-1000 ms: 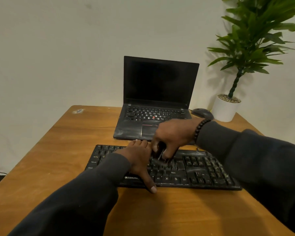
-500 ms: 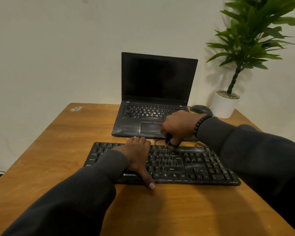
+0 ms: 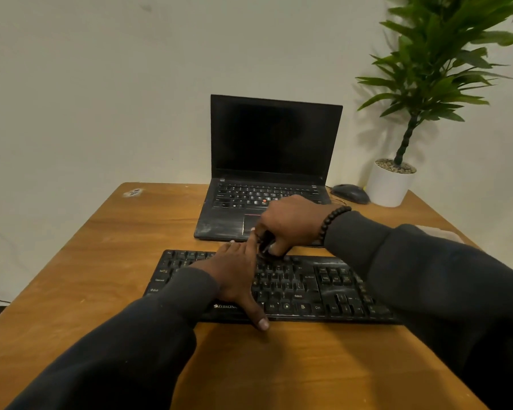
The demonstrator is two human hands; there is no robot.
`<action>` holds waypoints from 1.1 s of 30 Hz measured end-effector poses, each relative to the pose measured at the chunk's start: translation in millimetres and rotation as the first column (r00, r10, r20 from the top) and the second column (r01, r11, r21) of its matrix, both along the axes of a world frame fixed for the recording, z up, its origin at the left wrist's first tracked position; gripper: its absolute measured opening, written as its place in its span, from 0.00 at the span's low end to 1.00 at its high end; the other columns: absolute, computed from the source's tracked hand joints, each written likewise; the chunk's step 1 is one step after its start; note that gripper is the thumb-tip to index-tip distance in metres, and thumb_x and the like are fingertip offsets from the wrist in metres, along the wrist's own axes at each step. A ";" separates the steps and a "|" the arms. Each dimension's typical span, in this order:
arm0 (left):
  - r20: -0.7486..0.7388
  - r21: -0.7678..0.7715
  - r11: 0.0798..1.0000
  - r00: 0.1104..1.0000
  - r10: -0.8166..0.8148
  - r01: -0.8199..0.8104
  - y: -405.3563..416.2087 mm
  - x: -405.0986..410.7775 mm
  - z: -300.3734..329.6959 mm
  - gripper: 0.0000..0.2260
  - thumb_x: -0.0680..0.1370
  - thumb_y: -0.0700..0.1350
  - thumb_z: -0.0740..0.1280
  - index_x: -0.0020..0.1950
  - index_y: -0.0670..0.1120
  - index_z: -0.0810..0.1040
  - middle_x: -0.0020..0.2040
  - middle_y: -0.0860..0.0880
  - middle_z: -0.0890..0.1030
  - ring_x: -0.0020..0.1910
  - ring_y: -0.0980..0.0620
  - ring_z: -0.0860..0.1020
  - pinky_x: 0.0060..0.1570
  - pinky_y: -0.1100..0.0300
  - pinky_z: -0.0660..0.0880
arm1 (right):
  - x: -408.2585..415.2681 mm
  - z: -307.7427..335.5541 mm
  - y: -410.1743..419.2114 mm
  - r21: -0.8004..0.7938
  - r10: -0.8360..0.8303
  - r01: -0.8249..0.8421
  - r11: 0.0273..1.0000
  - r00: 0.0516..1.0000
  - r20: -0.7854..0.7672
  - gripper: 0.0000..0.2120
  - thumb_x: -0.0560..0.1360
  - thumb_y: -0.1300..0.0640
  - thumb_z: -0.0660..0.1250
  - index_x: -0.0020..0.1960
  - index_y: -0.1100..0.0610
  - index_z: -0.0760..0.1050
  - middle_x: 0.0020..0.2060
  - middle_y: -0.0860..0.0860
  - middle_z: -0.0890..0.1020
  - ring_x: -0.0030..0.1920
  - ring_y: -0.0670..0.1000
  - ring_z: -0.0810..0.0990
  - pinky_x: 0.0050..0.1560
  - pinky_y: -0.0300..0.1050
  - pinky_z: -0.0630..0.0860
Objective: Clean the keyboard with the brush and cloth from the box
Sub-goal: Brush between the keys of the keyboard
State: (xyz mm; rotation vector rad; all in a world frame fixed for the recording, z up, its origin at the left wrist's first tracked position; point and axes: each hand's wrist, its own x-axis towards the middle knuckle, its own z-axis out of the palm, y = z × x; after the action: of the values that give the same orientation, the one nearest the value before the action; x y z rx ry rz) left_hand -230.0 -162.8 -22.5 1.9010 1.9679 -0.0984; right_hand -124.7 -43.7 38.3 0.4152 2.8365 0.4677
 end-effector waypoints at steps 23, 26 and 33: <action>0.044 0.024 1.000 0.999 0.013 -0.014 -5.3 -0.6 -5.2 0.70 0.60 0.67 0.79 0.78 0.44 0.28 0.81 0.41 0.42 0.80 0.40 0.41 0.78 0.47 0.42 | 25.2 3.6 1.2 -0.218 -0.013 0.023 0.976 0.999 0.045 0.17 0.75 0.47 0.67 0.62 0.51 0.74 0.42 0.43 0.76 0.42 0.43 0.74 0.41 0.34 0.70; -0.030 0.001 1.000 0.999 -0.028 0.028 -2.8 3.4 1.2 0.66 0.62 0.66 0.78 0.80 0.45 0.34 0.82 0.43 0.44 0.80 0.40 0.42 0.77 0.46 0.41 | 39.5 10.9 7.4 0.004 0.003 -0.004 1.000 0.972 0.235 0.17 0.76 0.45 0.67 0.61 0.51 0.74 0.44 0.46 0.77 0.45 0.47 0.76 0.44 0.39 0.74; -0.109 -0.044 0.995 0.990 -0.089 0.085 17.8 24.5 14.2 0.61 0.60 0.69 0.77 0.81 0.48 0.47 0.80 0.44 0.51 0.78 0.38 0.49 0.76 0.38 0.53 | 50.7 7.1 17.0 -0.098 -0.039 0.046 0.994 0.997 0.070 0.15 0.76 0.44 0.66 0.58 0.50 0.74 0.42 0.45 0.76 0.41 0.45 0.73 0.35 0.35 0.67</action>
State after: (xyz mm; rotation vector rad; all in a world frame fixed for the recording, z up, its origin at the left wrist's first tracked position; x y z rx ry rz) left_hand -205.5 -145.0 -8.3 1.9952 1.9373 -0.2704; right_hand -74.0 -26.8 45.4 0.4311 2.7652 0.3237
